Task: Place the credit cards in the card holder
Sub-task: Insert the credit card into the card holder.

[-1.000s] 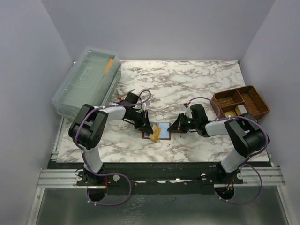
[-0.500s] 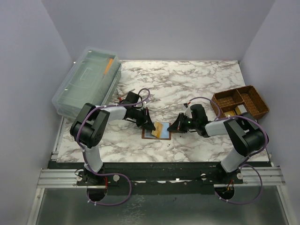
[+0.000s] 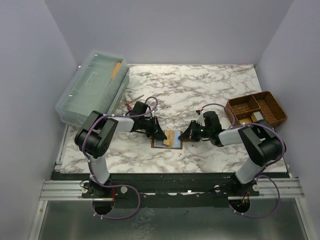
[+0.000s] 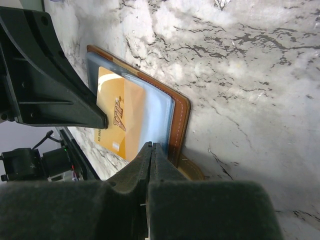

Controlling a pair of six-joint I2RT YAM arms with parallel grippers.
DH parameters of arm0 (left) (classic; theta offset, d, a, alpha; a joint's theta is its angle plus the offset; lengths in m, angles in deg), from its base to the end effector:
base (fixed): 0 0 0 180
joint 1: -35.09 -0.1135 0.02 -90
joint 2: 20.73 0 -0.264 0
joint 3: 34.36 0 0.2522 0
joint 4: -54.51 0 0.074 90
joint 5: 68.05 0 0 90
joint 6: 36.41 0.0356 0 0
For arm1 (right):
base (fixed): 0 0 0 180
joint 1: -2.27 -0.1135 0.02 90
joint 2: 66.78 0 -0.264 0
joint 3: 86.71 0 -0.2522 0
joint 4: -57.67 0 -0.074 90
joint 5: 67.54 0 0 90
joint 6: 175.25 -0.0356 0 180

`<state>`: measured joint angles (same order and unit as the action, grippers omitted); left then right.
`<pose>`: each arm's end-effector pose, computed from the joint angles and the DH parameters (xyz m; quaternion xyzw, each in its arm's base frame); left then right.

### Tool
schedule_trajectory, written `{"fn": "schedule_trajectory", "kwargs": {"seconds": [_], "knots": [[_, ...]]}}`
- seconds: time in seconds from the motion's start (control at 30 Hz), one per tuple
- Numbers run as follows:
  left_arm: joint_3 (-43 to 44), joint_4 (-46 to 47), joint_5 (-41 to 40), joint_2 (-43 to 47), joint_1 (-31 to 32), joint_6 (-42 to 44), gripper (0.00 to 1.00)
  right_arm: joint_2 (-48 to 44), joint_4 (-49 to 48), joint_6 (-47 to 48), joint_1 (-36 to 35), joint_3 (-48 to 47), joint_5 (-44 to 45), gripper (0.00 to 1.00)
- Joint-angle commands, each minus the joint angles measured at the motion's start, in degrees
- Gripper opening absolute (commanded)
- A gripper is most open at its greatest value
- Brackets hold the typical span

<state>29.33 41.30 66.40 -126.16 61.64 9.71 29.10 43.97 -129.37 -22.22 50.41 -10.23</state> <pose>0.2890 -0.1723 0.1187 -0.0204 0.8898 -0.4554 0.0197 0.2462 0.1333 0.1088 0.0291 0.8750 0.4416 0.1960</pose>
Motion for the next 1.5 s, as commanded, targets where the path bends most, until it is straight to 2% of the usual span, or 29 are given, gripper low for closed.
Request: {"fn": "schedule_trajectory", "kwargs": {"seconds": [0.0,0.3,0.57,0.63,0.73,0.9,1.03,1.17,1.47], "knots": [[-3.34,4.35,-5.87,1.03,1.72,-3.02,0.00,1.27,0.44,-0.05,-0.36,1.17,0.67,0.01],[-4.46,4.02,-13.48,4.16,4.29,-3.23,0.00,0.83,0.99,0.00,-0.38,1.43,0.87,0.01],[-2.06,-3.58,-16.73,5.56,5.25,0.76,0.15,-1.01,4.75,1.48,-0.35,-0.34,1.41,0.01],[-1.14,-6.32,-18.21,6.50,5.42,2.39,0.21,-2.45,6.84,2.50,-0.37,-0.98,2.32,0.03],[-0.23,-7.87,-18.87,6.79,5.79,3.52,0.22,-4.57,11.44,4.21,-0.38,-2.30,3.95,0.06],[1.27,-8.20,-18.29,5.40,7.41,3.27,0.25,-7.11,16.59,5.76,-0.34,-4.17,6.08,0.16],[3.14,-8.38,-18.67,3.72,9.72,2.79,0.27,-5.93,15.55,5.31,-0.34,-3.87,5.14,0.18],[5.50,-9.00,-18.25,2.19,11.90,3.20,0.28,-4.09,10.15,2.79,-0.42,-2.20,1.68,0.18],[6.68,-14.18,-20.01,4.42,11.90,7.50,0.44,-3.49,10.43,3.59,-0.51,-2.19,1.46,0.18]]}}
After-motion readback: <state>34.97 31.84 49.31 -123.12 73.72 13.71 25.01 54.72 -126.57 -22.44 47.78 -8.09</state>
